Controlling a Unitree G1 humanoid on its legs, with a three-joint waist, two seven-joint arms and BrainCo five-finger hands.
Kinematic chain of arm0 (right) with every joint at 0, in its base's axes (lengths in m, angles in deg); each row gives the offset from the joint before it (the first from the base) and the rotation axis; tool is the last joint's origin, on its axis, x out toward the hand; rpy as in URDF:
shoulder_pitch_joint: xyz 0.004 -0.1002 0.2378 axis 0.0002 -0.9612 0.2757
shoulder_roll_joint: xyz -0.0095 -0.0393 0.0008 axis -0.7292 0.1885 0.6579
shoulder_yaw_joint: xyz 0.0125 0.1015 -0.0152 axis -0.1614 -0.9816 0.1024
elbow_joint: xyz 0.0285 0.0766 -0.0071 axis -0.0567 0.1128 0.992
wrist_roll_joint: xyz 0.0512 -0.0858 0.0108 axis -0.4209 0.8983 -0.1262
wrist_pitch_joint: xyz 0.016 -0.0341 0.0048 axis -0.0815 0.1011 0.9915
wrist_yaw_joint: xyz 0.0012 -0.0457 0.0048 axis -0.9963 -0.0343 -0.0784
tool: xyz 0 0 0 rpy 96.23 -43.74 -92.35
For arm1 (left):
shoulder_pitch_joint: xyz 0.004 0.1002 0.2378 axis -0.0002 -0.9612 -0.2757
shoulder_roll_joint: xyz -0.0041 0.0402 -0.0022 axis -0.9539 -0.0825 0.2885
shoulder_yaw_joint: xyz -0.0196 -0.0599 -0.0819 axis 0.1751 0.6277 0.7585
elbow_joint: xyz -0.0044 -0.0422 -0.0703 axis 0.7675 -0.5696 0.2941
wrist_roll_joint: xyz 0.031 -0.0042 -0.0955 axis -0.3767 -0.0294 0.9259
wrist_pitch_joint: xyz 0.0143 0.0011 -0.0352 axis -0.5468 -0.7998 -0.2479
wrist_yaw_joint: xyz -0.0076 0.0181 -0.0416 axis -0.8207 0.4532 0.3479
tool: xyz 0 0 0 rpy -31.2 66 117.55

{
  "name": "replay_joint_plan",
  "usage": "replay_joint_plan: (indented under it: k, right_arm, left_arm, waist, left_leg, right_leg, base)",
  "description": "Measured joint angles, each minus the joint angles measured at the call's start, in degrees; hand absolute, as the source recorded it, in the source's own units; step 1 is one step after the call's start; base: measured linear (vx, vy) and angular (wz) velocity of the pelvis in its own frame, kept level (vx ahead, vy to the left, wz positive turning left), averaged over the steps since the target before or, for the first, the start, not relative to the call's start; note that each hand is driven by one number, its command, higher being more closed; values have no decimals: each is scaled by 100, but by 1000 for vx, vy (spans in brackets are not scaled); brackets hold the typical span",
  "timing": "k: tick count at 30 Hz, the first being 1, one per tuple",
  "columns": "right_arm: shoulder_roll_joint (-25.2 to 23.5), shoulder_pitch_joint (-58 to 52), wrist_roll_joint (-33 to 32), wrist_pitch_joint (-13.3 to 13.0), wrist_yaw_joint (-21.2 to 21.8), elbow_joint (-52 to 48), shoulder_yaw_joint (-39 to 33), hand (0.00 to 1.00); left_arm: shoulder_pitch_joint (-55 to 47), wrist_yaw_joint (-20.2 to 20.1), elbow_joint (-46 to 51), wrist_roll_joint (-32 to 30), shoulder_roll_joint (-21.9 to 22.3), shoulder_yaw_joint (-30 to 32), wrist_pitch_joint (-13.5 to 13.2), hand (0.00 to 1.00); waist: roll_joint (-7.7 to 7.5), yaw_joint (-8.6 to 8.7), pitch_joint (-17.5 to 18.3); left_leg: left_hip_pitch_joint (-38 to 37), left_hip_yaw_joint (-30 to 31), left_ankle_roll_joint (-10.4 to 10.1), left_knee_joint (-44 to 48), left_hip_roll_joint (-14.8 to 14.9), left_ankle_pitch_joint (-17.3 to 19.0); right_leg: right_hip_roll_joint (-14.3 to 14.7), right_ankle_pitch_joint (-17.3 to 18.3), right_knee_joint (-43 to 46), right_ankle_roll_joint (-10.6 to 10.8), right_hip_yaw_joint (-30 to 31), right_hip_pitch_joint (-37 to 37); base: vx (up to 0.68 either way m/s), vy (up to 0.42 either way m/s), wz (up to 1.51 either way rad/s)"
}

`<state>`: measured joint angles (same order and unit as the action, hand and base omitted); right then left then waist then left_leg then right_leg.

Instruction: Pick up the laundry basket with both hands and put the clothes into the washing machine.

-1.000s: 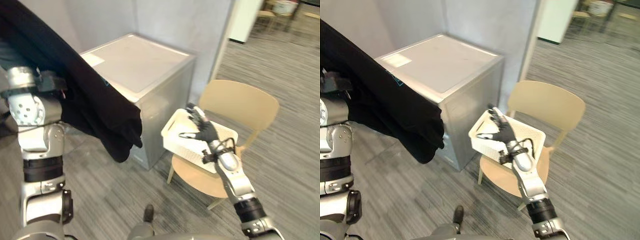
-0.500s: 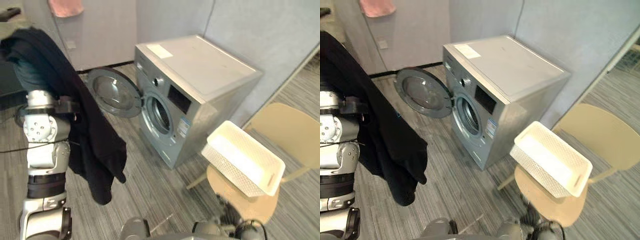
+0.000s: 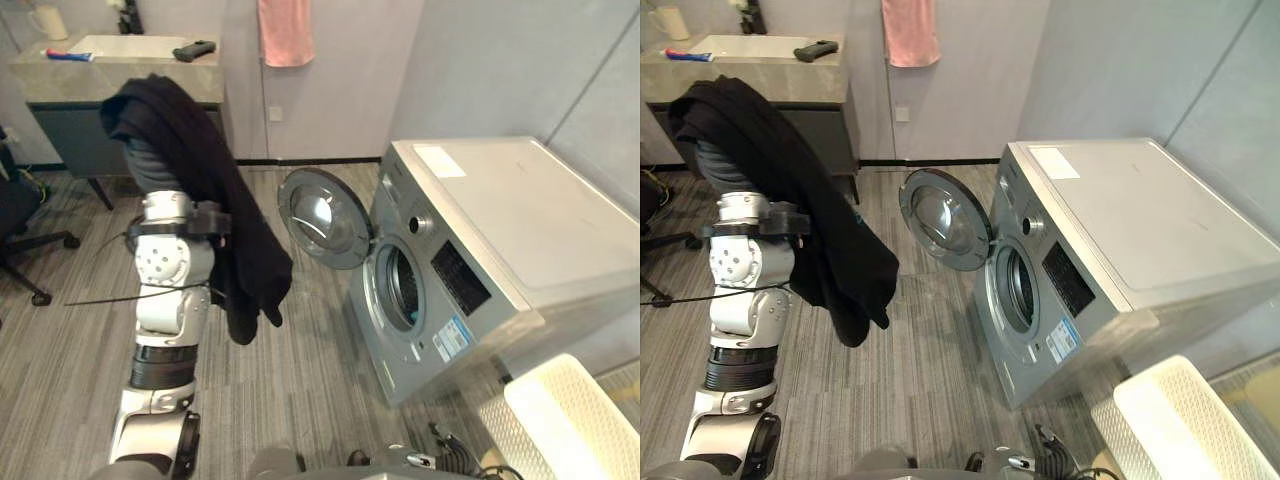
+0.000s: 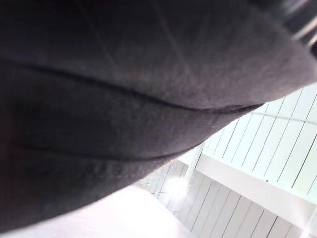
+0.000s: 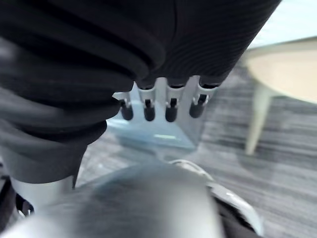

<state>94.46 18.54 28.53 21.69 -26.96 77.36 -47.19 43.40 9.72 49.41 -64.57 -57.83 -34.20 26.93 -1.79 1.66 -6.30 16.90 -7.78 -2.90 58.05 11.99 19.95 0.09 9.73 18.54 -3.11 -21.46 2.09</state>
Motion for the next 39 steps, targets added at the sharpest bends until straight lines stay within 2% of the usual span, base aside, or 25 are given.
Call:
replay_joint_plan:
  k: [1,3,4,5,6,7,8,9,10,11,12,14,15,16,17,19,22,26,30,33,35,36,37,38,39]
  right_arm:
    - [-4,215,-71,-14,-112,81,84,0]
    - [-18,549,-183,-17,-222,338,149,0]
    - [-10,636,-221,-28,-269,478,212,0]
    - [-5,644,-221,-25,-292,550,223,0]
    - [-3,636,-221,-25,-295,576,233,0]
    - [36,586,-221,-27,-296,608,245,0]
    - [-63,517,-216,-10,-278,808,250,0]
    - [-268,352,-212,-24,-232,849,265,0]
    - [-340,240,-212,-43,-223,861,265,0]
    - [-356,213,-218,-45,-226,910,260,0]
    - [-356,222,-207,-43,-225,1029,255,0]
    - [-279,531,-152,-39,-190,1319,343,0]
    - [-178,758,-114,-44,-115,1552,477,0]
    - [-119,813,-31,-50,-68,1587,500,0]
    - [-5,958,74,-41,-59,1657,566,0]
    - [60,1049,198,-39,-68,1746,579,0]
    - [115,1000,247,-56,-74,1748,534,0]
    - [275,992,231,-166,-87,1766,518,0]
    - [289,1062,229,-155,-167,2030,346,0]
    - [340,1168,219,-72,-291,2212,308,0]
    - [393,1300,198,-52,-357,2443,193,0]
    - [407,1338,162,-45,-377,2500,149,0]
    - [459,1415,106,-41,-417,2579,78,0]
    - [434,1528,29,-11,-472,2728,14,0]
    - [372,1547,15,5,-475,2766,-20,0]
  left_arm:
    - [14,29,-49,2,-93,-6,-18,100]
    - [117,43,-345,5,-436,8,-23,100]
    - [174,57,-554,7,-625,48,-11,100]
    - [179,56,-624,5,-737,131,-1,100]
    - [180,57,-636,5,-767,183,6,100]
    - [180,60,-652,6,-757,218,9,100]
    - [179,43,-733,0,-800,168,21,100]
    - [182,47,-788,3,-773,117,29,100]
    - [182,49,-854,4,-735,74,20,100]
    - [180,51,-951,5,-723,45,24,100]
    - [162,56,-1140,17,-706,20,82,100]
    - [-28,65,-1192,80,-611,279,104,100]
    - [-268,73,-1109,87,-387,681,73,100]
    - [-401,76,-1033,103,-303,870,64,100]
    - [-719,92,-851,142,-189,1237,23,100]
    - [-907,102,-835,256,-107,1476,-11,100]
    - [-972,173,-864,315,55,1361,32,100]
    - [-1015,193,-865,330,508,1370,9,100]
    - [-1022,198,-910,426,535,1369,-4,100]
    - [-1043,210,-910,535,521,1405,-49,100]
    - [-1149,212,-908,553,520,1441,-76,100]
    - [-1161,212,-909,585,522,1440,-78,100]
    - [-1160,206,-905,586,525,1422,-80,100]
    - [-1156,191,-911,600,512,1400,-76,100]
    - [-1157,191,-936,619,531,1361,-74,100]
  waist:
    - [-217,-27,-14]
    - [-390,-139,-23]
    - [-458,-209,-4]
    - [-434,-283,3]
    - [-400,-274,9]
    - [-254,-256,55]
    - [-273,-248,165]
    - [-604,-102,356]
    - [-715,18,367]
    - [-738,59,365]
    - [-748,49,358]
    - [-614,-52,273]
    - [-440,-203,242]
    - [-404,-258,259]
    - [-319,-285,279]
    - [-223,-232,307]
    - [-186,-48,281]
    - [15,-60,202]
    - [54,-58,156]
    - [9,-98,129]
    - [-9,-95,125]
    - [12,-94,133]
    - [119,-84,151]
    - [105,-34,139]
    - [66,-7,116]
  left_leg:
    - [212,122,72,-374,183,63]
    - [285,739,24,-1300,176,37]
    - [237,1360,-118,-1930,108,-57]
    - [94,2100,-276,-2521,92,-181]
    - [-32,2403,-388,-2804,109,-251]
    - [-159,2708,-504,-3261,157,-580]
    - [-150,2626,-961,-3154,103,-1014]
    - [-127,2478,-871,-3216,-121,-1015]
    - [-136,2409,-825,-3142,-277,-1003]
    - [-146,2324,-795,-3090,-359,-986]
    - [-274,2005,-767,-3092,-446,-969]
    - [-781,1297,-627,-3340,-370,-895]
    - [-1276,599,-408,-3786,-237,-916]
    - [-1441,229,-342,-3989,-220,-941]
    - [-1606,-261,-249,-4244,-239,-927]
    - [-1627,-624,-265,-4340,-224,-905]
    - [-1688,-787,-283,-4281,-171,-981]
    - [-1534,-796,-236,-3643,138,-705]
    - [-1220,-751,-293,-3147,295,-769]
    - [-1083,-207,-192,-3099,297,-676]
    - [-1020,680,-217,-3174,293,-692]
    - [-1022,856,-206,-3225,289,-707]
    - [-971,1243,-368,-3306,275,-625]
    - [-954,1307,-740,-3249,112,-294]
    - [-947,1248,-676,-3186,-7,-261]
  right_leg:
    - [13,15,-74,-2,150,-10]
    - [14,-14,-206,10,551,-89]
    - [46,-53,-264,75,843,-101]
    - [127,-91,-294,153,1139,-89]
    - [185,-103,-294,229,1264,-79]
    - [306,-84,-279,377,1426,-56]
    - [324,-22,-204,549,1678,44]
    - [68,7,-194,663,1768,141]
    - [-91,2,-222,738,1809,123]
    - [-177,-8,-230,752,1863,110]
    - [-371,-99,-198,885,1962,142]
    - [-587,-385,-92,826,1673,209]
    - [-846,-590,-78,560,624,238]
    - [-1019,-548,-23,446,6,256]
    - [-1344,-417,134,226,-1140,343]
    - [-1509,-527,72,211,-1832,400]
    - [-1384,-514,114,200,-1619,511]
    - [-1237,-324,206,205,-1528,413]
    - [-1224,-223,97,198,-1479,409]
    - [-1255,-209,105,221,-1182,411]
    - [-1453,-141,475,332,-869,619]
    - [-1510,-110,622,384,-775,727]
    - [-1585,-74,928,493,-607,950]
    - [-1760,-78,1164,655,-428,1141]
    - [-1885,-113,1183,729,-335,1178]
  base:
    - [205,-44,-61]
    - [214,38,-100]
    - [217,173,-137]
    - [230,216,-139]
    - [202,222,-121]
    - [243,347,-112]
    - [282,391,-94]
    - [277,370,-57]
    - [211,259,-9]
    - [173,261,-32]
    - [133,254,-94]
    - [29,201,-167]
    - [-28,152,-195]
    - [-92,103,-255]
    - [-97,35,-180]
    - [-33,75,-140]
    - [48,15,-46]
    - [8,-37,-13]
    - [-35,-32,5]
    - [-81,-5,-26]
    - [-89,67,-57]
    - [-94,125,-69]
    - [-96,219,-57]
    - [-74,223,-44]
    - [-37,279,-11]
